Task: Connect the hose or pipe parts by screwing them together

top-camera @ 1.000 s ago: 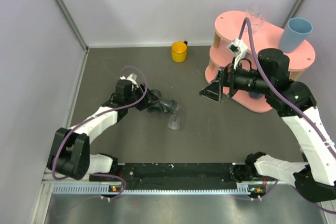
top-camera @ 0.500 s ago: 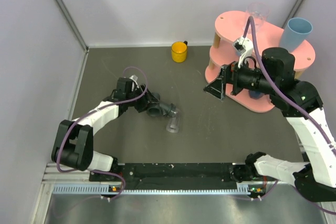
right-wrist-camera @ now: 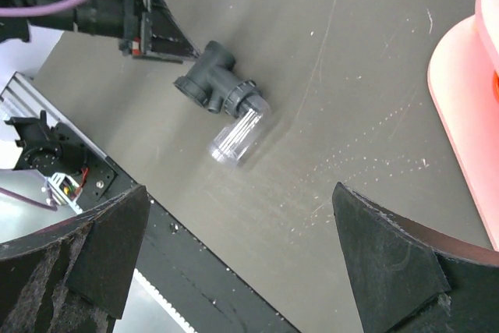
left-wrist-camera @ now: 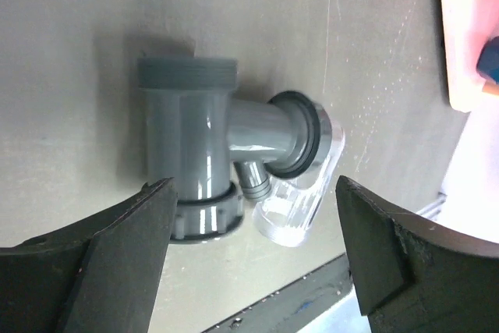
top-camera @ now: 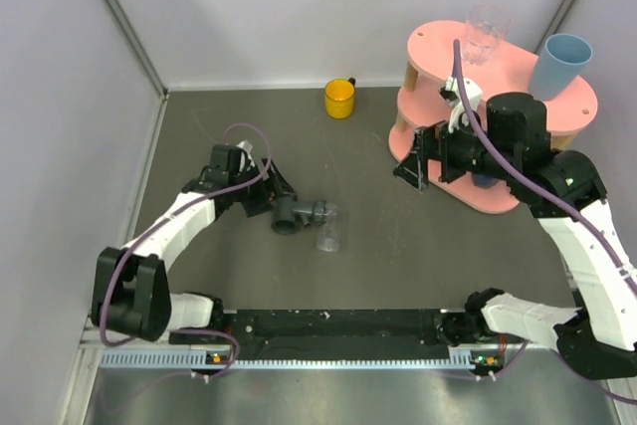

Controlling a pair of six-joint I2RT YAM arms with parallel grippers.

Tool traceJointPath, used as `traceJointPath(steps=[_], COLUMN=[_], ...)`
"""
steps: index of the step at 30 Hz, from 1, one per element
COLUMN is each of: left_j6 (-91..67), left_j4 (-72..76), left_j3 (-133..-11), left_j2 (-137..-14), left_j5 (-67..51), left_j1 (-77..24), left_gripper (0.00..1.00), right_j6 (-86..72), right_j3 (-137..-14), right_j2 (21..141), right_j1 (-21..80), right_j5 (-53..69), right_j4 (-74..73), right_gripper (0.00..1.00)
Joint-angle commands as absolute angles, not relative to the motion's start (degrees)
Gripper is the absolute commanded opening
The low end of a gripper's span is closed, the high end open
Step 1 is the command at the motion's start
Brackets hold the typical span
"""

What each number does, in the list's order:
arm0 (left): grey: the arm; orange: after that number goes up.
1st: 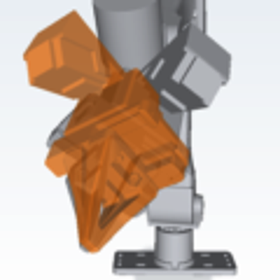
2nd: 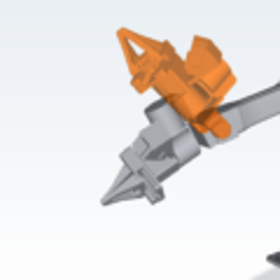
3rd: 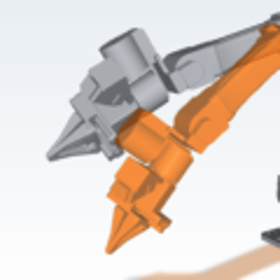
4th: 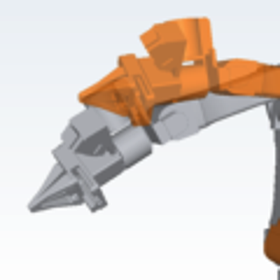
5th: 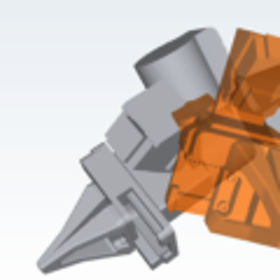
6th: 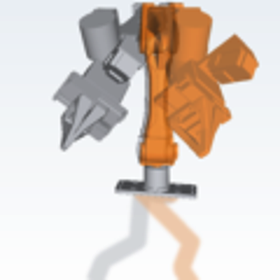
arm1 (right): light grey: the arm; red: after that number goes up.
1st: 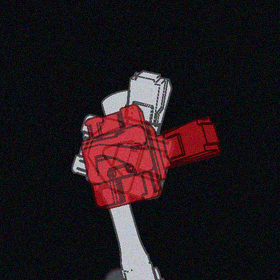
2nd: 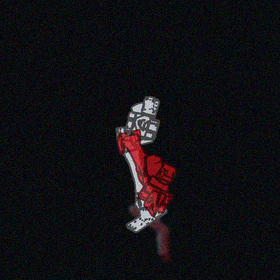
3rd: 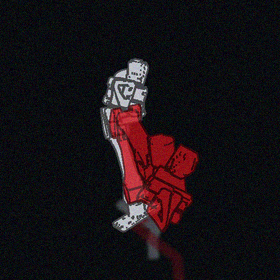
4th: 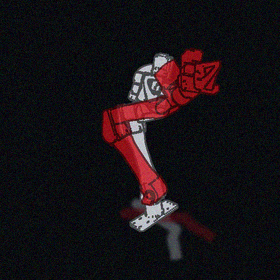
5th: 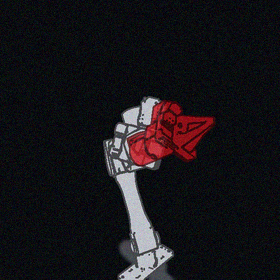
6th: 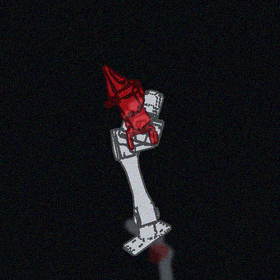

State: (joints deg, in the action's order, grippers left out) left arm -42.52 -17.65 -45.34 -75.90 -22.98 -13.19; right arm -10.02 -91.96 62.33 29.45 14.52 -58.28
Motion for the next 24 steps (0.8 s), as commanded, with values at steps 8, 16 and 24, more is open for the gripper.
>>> traceJointPath(steps=[8, 16, 24], left_j6=[-31.12, -41.03, -42.54], left_j4=[-24.52, -22.95, -30.9], left_j3=[-53.0, -46.86, -44.63], left_j2=[-58.31, -32.84, -11.17], left_j5=[-15.9, -18.63, -17.76], left_j1=[-13.01, -13.01, -13.01], left_gripper=[0.99, 0.99, 0.99], right_j6=[-16.33, -25.66, -27.24], right_j3=[-88.69, -83.06, -70.86], right_j2=[59.86, 51.35, 42.2], right_j1=[29.0, 29.0, 29.0], right_j5=[10.04, 9.05, 10.46], right_j4=[-59.94, -59.68, -57.05], right_gripper=[0.99, 0.99, 0.99])
